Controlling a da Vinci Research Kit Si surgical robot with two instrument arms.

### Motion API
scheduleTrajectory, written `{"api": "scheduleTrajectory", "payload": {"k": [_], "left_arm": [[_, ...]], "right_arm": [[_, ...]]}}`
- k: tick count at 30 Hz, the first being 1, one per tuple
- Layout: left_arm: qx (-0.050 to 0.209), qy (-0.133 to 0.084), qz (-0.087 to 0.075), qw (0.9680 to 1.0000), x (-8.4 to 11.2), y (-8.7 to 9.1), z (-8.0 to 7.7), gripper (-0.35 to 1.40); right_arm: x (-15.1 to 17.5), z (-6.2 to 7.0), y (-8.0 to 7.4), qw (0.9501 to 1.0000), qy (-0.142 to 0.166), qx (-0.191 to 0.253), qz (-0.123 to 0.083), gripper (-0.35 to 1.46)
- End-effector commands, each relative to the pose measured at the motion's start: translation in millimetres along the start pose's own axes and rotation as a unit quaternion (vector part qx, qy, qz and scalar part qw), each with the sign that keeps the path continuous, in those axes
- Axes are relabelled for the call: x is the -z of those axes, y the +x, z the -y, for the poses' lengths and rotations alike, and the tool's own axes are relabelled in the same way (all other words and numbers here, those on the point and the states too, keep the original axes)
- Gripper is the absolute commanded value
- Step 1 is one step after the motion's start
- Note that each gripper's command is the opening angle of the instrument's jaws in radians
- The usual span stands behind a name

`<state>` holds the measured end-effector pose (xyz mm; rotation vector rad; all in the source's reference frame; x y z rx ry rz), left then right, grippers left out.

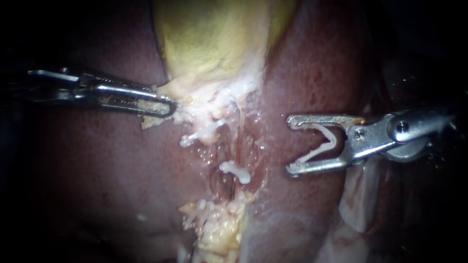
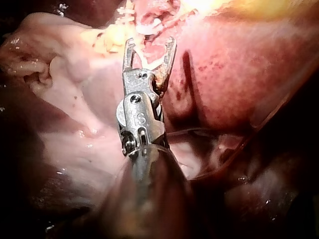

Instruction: Clipping second clip right tube

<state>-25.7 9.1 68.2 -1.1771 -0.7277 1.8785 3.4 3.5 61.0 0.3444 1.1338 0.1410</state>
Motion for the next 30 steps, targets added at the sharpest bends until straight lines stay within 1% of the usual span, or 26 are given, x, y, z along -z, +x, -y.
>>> {"api": "scheduleTrajectory", "payload": {"k": [1, 3, 5, 8, 11, 20, 23, 26, 28, 30], "left_arm": [[0.001, -0.002, 0.000, 1.0000, 0.4, 0.2, -0.1, -0.35], [0.002, -0.005, 0.002, 1.0000, 1.2, 0.7, -0.4, -0.35], [0.004, -0.003, 0.002, 1.0000, 2.4, 1.3, -0.7, -0.35], [0.005, 0.001, -0.007, 1.0000, 4.1, 2.2, -1.1, -0.35], [0.006, 0.002, -0.011, 0.9999, 5.1, 2.5, -1.3, -0.35], [0.003, 0.004, -0.012, 0.9999, 5.1, 2.4, -1.2, -0.35], [0.003, 0.004, -0.012, 0.9999, 5.1, 2.4, -1.2, -0.35], [0.003, 0.004, -0.012, 0.9999, 5.1, 2.4, -1.2, -0.35], [0.003, 0.004, -0.012, 0.9999, 5.1, 2.4, -1.2, -0.35], [0.003, 0.004, -0.012, 0.9999, 5.1, 2.4, -1.2, -0.35]], "right_arm": [[0.0, 0.0, 0.0, 1.0000, 0.000, 0.000, 0.000, 0.50], [0.0, 0.0, 0.0, 1.0000, 0.000, 0.000, 0.000, 0.50], [0.0, 0.0, 0.0, 1.0000, 0.000, 0.000, 0.000, 0.50], [-0.1, 0.0, 0.0, 1.0000, 0.000, 0.000, 0.000, 0.50], [-0.1, 0.0, 0.0, 1.0000, 0.000, 0.000, 0.000, 0.50], [-0.8, 0.0, 0.0, 1.0000, 0.002, 0.000, 0.000, 0.49], [-1.6, 0.0, 0.0, 0.9990, 0.004, -0.044, -0.001, 0.48], [-2.6, 0.1, -0.2, 0.9973, 0.013, -0.072, -0.002, 0.46], [-3.4, 0.1, -0.5, 0.9954, 0.018, -0.095, -0.002, 0.46], [-4.3, 0.1, -1.0, 0.9930, 0.015, -0.117, -0.005, 0.45]]}}
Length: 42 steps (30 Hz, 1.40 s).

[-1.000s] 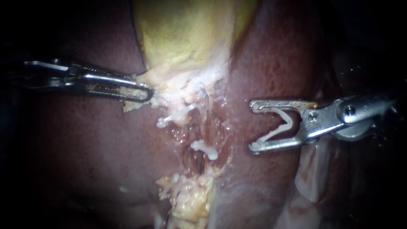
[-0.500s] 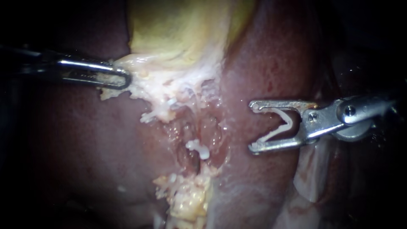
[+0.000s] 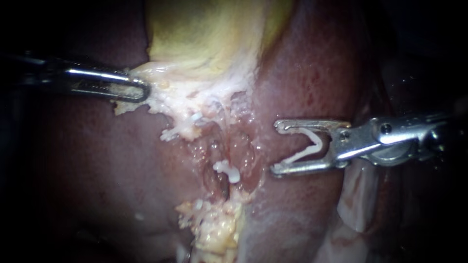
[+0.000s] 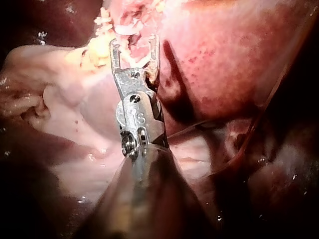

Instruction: Clipping second clip right tube

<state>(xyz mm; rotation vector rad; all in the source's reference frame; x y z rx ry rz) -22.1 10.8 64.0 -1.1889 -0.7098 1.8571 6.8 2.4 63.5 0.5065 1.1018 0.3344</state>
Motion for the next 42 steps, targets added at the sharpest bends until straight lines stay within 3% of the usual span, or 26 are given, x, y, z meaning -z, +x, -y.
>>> {"api": "scheduleTrajectory", "payload": {"k": [1, 11, 16, 28, 42], "left_arm": [[0.000, 0.000, 0.000, 1.0000, 0.0, 0.0, 0.0, -0.35], [0.000, 0.000, 0.000, 1.0000, -0.1, 0.0, 0.0, -0.35], [0.000, 0.000, 0.000, 1.0000, -0.1, 0.0, 0.0, -0.35], [0.000, 0.001, 0.000, 1.0000, -0.1, 0.0, 0.0, -0.35], [0.000, 0.001, 0.000, 1.0000, -0.2, 0.0, -0.1, -0.35]], "right_arm": [[-0.4, -0.1, -0.2, 1.0000, -0.002, -0.010, -0.002, 0.45], [-4.6, -1.9, -2.7, 0.9967, -0.008, -0.080, -0.008, 0.45], [-6.3, -2.6, -3.4, 0.9936, -0.004, -0.111, -0.025, 0.45], [-9.7, -3.1, -3.7, 0.9857, 0.008, -0.158, -0.059, 0.46], [-11.4, -3.1, -4.1, 0.9797, 0.021, -0.186, -0.074, 0.46]]}}
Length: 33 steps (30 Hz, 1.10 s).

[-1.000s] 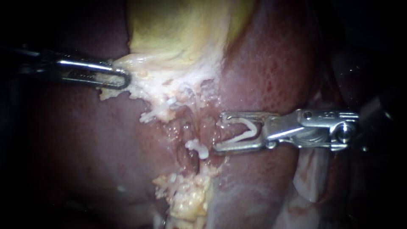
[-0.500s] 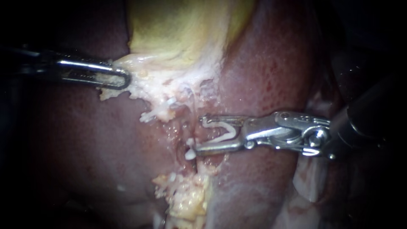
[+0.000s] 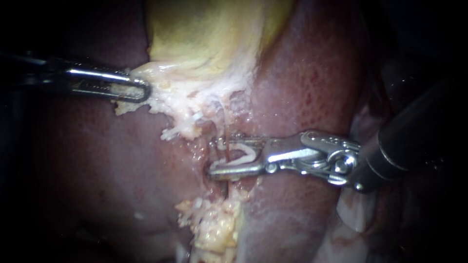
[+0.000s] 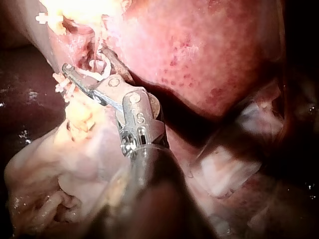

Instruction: Clipping second clip right tube

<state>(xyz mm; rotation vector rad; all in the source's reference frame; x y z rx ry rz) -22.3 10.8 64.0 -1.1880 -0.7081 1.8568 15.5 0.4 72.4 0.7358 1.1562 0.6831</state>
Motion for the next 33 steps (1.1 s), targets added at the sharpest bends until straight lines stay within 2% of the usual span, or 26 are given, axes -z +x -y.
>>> {"api": "scheduleTrajectory", "payload": {"k": [1, 8, 17, 24, 29, 33], "left_arm": [[0.000, 0.000, 0.000, 1.0000, 0.0, 0.0, 0.0, -0.35], [0.000, 0.000, 0.000, 1.0000, 0.0, 0.0, 0.0, -0.35], [0.000, 0.000, 0.000, 1.0000, 0.0, 0.0, 0.0, -0.35], [0.000, 0.000, 0.000, 1.0000, 0.0, 0.0, 0.0, -0.35], [0.000, 0.000, 0.000, 1.0000, -0.1, 0.0, 0.0, -0.35], [0.000, 0.000, 0.000, 1.0000, -0.1, 0.0, 0.0, -0.35]], "right_arm": [[0.0, 0.0, 0.0, 1.0000, 0.002, -0.004, -0.001, 0.46], [0.0, 0.4, 0.0, 0.9998, 0.015, -0.009, -0.003, 0.46], [-0.1, 1.9, 0.1, 0.9992, 0.040, -0.007, 0.006, 0.44], [0.0, 1.9, 0.2, 0.9991, 0.041, -0.007, 0.006, 0.37], [0.4, 1.7, 0.1, 0.9991, 0.042, -0.007, 0.007, 0.18], [0.9, 1.6, 0.0, 0.9990, 0.043, -0.010, 0.007, -0.12]]}}
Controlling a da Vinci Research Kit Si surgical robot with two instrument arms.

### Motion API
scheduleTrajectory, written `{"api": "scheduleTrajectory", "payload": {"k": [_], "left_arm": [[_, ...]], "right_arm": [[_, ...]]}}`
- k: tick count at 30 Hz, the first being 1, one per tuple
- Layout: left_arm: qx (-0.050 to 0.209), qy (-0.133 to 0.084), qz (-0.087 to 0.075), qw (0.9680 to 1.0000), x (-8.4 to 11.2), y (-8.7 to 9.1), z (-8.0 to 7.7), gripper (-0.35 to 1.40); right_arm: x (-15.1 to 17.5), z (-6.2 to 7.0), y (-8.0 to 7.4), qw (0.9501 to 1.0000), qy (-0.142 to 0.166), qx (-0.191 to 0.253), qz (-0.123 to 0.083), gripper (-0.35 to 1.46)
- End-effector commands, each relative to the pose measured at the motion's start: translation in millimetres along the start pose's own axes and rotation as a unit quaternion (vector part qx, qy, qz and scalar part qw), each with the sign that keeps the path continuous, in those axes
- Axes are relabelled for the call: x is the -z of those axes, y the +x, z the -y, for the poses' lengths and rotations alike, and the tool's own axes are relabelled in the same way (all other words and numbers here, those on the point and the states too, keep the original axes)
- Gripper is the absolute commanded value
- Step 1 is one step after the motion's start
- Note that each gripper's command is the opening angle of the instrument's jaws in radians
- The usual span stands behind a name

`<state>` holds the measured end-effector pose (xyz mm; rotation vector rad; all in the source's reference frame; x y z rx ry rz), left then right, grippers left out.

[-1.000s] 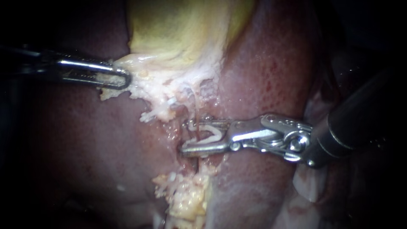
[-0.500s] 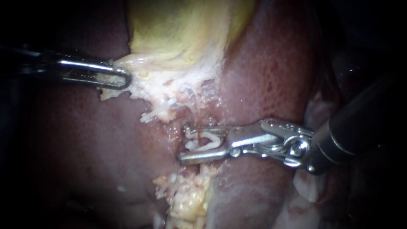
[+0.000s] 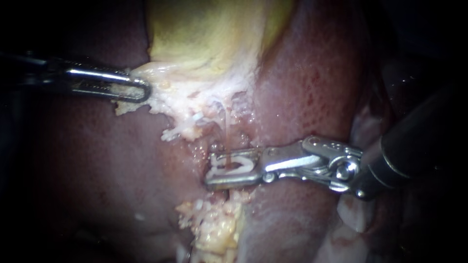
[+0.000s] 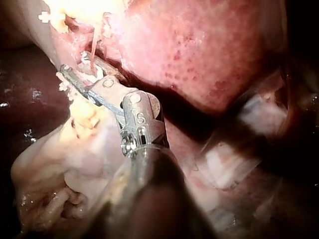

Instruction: Clipping second clip right tube

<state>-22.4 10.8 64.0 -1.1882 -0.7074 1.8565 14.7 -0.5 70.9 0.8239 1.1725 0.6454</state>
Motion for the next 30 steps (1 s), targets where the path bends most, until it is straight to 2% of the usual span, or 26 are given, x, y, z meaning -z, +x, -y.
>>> {"api": "scheduleTrajectory", "payload": {"k": [1, 4, 11, 30], "left_arm": [[0.000, 0.000, 0.000, 1.0000, 0.0, 0.0, 0.0, -0.35], [0.000, 0.000, 0.000, 1.0000, -0.1, 0.0, 0.0, -0.35], [0.000, 0.000, 0.000, 1.0000, -0.1, -0.1, 0.0, -0.35], [0.000, 0.000, 0.000, 1.0000, -0.1, -0.1, 0.0, -0.35]], "right_arm": [[0.0, 0.0, 0.0, 1.0000, 0.000, -0.007, 0.000, -0.18], [0.2, 0.0, -0.1, 0.9997, 0.000, -0.024, 0.000, -0.35], [0.4, 0.1, -0.2, 0.9986, 0.000, -0.053, 0.000, -0.35], [0.4, -0.1, -0.6, 0.9986, 0.000, -0.052, 0.001, -0.35]]}}
